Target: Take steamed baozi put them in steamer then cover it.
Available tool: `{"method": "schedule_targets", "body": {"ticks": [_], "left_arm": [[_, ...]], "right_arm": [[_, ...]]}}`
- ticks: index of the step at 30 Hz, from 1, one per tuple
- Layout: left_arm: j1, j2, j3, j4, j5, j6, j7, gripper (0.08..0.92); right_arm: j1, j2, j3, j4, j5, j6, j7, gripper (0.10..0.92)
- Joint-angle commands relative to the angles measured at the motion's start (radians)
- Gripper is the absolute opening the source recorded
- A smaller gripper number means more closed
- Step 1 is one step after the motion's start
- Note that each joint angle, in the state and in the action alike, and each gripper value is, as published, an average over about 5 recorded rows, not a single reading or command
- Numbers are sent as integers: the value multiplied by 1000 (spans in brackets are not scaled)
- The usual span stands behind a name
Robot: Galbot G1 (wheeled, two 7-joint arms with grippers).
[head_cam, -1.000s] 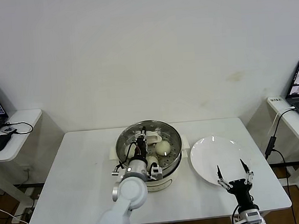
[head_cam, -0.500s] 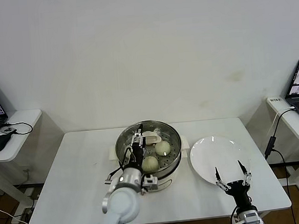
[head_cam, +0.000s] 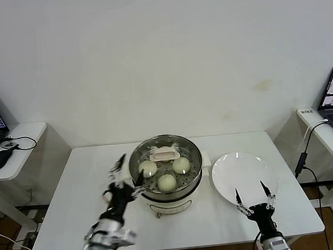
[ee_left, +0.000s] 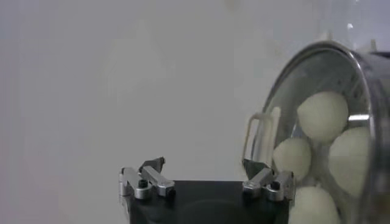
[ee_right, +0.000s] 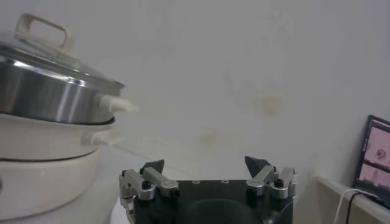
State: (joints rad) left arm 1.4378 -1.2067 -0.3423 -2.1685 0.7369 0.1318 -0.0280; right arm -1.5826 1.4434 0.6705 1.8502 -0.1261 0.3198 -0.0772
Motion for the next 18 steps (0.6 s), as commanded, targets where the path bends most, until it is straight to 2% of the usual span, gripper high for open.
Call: {"method": "schedule_targets", "body": {"ticks": [1, 6, 18], "left_arm": [[393, 15, -335, 6, -1080, -320, -239, 823], [447, -11, -308, 43, -1105, -360, -249, 823], [425, -9, -303, 154, -1175, -396, -176, 823]], "right_arm": [[-78, -70, -32, 33, 140, -14, -20, 823], [-140, -135, -47, 64, 219, -76, -26, 823], [-177, -151, -105, 86, 242, -134, -23, 823]]}}
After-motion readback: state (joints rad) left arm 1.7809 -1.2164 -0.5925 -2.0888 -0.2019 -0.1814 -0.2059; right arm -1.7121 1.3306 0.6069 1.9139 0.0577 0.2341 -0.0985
